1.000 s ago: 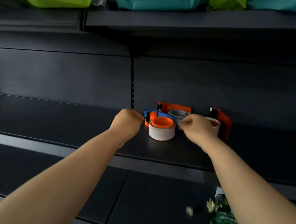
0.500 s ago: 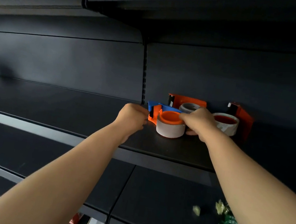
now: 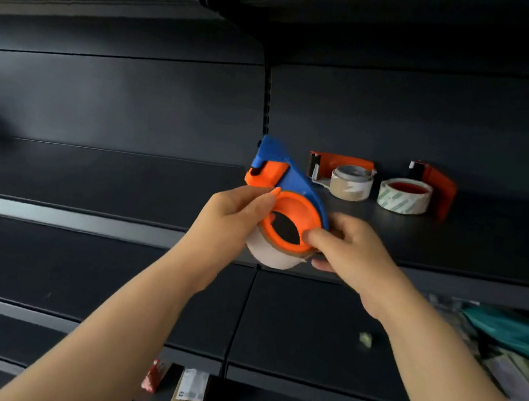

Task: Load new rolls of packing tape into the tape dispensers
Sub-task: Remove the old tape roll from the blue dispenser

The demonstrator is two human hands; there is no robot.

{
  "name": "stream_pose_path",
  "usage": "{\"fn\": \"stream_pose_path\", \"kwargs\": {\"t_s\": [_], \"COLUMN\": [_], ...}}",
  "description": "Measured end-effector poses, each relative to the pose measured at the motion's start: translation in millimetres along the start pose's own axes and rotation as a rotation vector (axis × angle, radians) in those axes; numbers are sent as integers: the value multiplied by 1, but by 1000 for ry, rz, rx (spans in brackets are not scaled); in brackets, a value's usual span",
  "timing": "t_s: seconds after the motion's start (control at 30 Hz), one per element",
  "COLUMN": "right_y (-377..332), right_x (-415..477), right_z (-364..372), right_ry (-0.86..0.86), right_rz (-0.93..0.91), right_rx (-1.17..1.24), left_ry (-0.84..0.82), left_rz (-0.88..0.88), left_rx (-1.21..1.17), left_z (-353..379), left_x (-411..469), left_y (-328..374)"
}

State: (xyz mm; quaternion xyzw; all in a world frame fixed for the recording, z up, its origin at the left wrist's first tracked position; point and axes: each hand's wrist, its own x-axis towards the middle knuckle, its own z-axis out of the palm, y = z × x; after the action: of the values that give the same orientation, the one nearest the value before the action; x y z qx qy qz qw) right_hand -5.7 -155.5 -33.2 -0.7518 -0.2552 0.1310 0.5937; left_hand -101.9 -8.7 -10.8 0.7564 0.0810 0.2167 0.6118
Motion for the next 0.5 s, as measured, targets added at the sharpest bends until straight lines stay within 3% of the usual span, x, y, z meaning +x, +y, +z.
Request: {"fn": "stream_pose_path", "kwargs": {"t_s": [0.2, 0.37, 0.5], "right_y": [13, 24, 30], "right_x": [-44, -76, -97], "right_z": [58, 101, 125], "right_ry": [-118, -24, 18], "right_rz": [226, 185, 174], "right_rx": [359, 405, 396], "left_ry": [-254, -106, -114], "left_rz": [-99, -160, -257], "left_rx": [104, 187, 192], "left_z": [-51, -75, -91], "left_x": [-54, -84, -107], "left_y": [-22, -51, -68]}}
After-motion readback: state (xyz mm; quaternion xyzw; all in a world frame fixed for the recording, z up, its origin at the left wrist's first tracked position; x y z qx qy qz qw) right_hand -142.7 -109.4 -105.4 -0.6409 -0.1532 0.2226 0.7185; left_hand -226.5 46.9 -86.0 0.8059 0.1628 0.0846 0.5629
